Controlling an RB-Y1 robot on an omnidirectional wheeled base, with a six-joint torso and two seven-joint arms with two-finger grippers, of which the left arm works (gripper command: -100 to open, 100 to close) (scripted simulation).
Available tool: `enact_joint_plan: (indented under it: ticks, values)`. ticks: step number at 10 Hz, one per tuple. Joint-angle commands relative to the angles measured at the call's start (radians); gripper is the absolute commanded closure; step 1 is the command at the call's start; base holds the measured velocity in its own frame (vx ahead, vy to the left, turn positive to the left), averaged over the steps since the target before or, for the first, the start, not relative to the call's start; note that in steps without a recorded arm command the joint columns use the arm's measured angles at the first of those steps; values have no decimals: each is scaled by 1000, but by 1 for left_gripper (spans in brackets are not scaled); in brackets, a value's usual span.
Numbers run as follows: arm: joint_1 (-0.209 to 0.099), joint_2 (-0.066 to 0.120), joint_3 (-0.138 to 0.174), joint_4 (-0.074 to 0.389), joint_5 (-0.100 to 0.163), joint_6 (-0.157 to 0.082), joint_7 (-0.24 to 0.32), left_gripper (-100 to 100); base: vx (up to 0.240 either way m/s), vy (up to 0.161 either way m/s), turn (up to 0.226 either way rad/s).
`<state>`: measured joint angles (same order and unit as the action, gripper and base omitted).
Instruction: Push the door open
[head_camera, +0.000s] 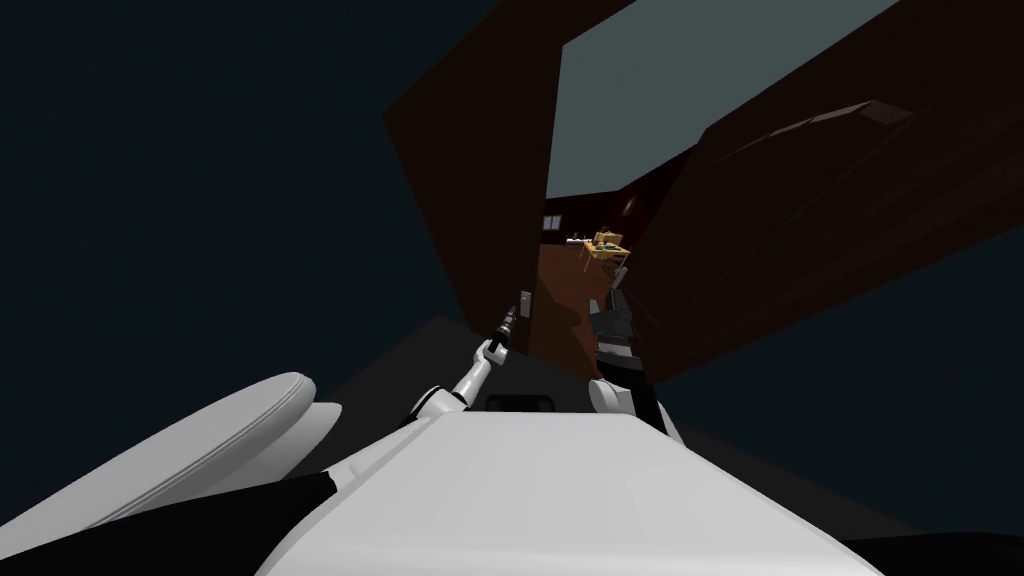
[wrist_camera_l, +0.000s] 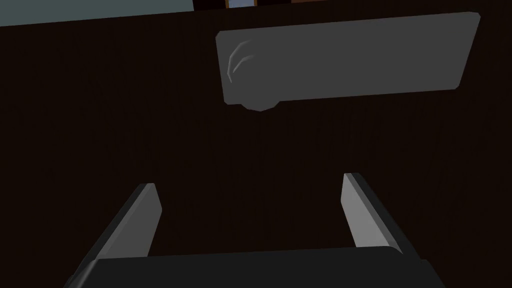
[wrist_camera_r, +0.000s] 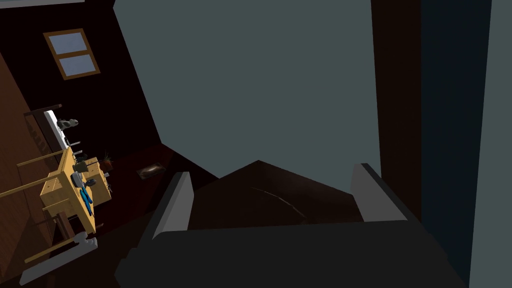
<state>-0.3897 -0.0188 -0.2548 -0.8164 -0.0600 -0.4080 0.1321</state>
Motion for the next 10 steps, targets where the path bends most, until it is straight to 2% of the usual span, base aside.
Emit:
enact_joint_plan:
  ticks: [1, 2, 4, 6, 8, 9, 10]
  values:
    - [-19, 11, 8, 37, 3, -17, -3, -100, 100, -49, -4]
    - [-19, 31, 11, 39, 4, -17, -4, -100, 147, -70, -29]
    - [-21, 39, 16, 42, 5, -18, -5, -100, 204, -114, -23]
    - [-22, 24, 21, 45, 7, -19, -6, -100, 206, -71, -30]
    - [-24, -17, 25, 48, 8, -20, -7, -100, 184, -61, -19]
    - [-11, -6, 21, 26, 6, -11, -8, -100, 64, -24, 0]
    - [-11, -6, 21, 26, 6, -11, -8, 100, 0, 0, 0]
